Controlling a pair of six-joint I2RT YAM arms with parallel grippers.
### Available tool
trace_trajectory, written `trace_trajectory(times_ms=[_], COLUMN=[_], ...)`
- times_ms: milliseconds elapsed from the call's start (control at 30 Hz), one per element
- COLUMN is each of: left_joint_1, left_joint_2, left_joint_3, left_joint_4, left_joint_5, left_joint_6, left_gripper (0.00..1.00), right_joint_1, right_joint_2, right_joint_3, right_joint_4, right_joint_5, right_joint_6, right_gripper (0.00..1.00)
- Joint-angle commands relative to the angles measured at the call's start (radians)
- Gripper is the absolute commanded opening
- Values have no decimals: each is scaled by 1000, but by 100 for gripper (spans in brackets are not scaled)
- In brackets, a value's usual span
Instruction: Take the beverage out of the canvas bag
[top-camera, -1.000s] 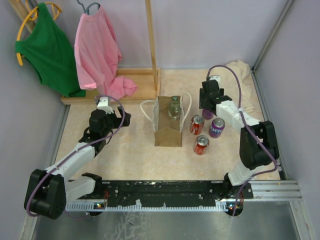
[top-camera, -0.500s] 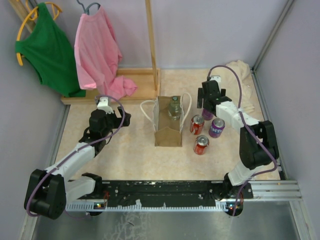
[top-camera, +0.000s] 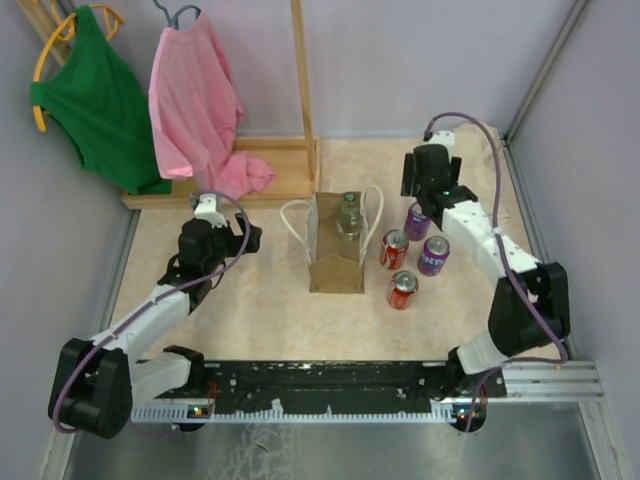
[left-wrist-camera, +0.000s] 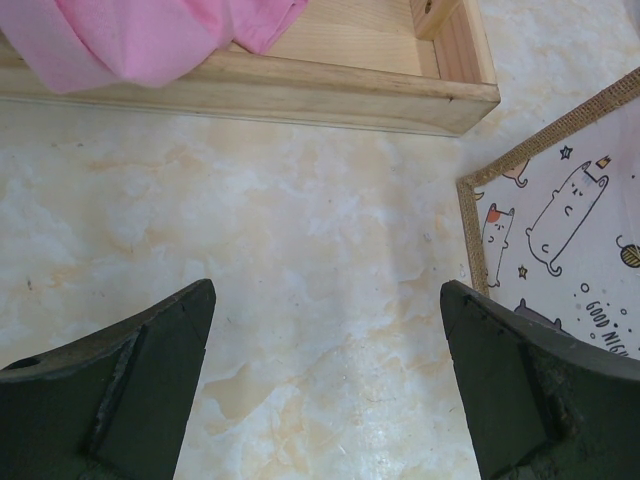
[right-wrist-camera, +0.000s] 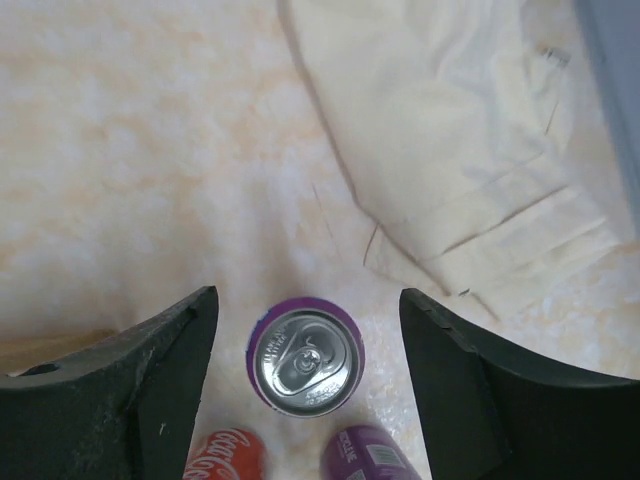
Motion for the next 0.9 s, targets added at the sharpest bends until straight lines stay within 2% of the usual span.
trace_trajectory(times_ms=[0, 200, 400, 567, 867], left_joint_1=[-8, -8, -8, -8, -10], left_joint_2=[-9, -5, -13, -22, -21], left_joint_3=[19, 17, 17, 12, 12], left_joint_4=[15, 20, 14, 11, 10], left_joint_5=[-2, 3, 6, 2, 3], left_joint_6=[1, 0, -2, -3, -5], left_gripper=[100, 100, 100, 100, 100], right_joint_1=[38, 205, 346, 400, 479], right_joint_2=[-187, -280, -257, -194, -88], right_joint_3=[112, 162, 208, 224, 214], right_joint_4=[87, 88, 67, 43, 26], right_joint_5=[41, 88, 54, -45, -83], right_joint_6=[-54, -121, -144, -99, -58], right_gripper=[72, 71, 62, 54, 48])
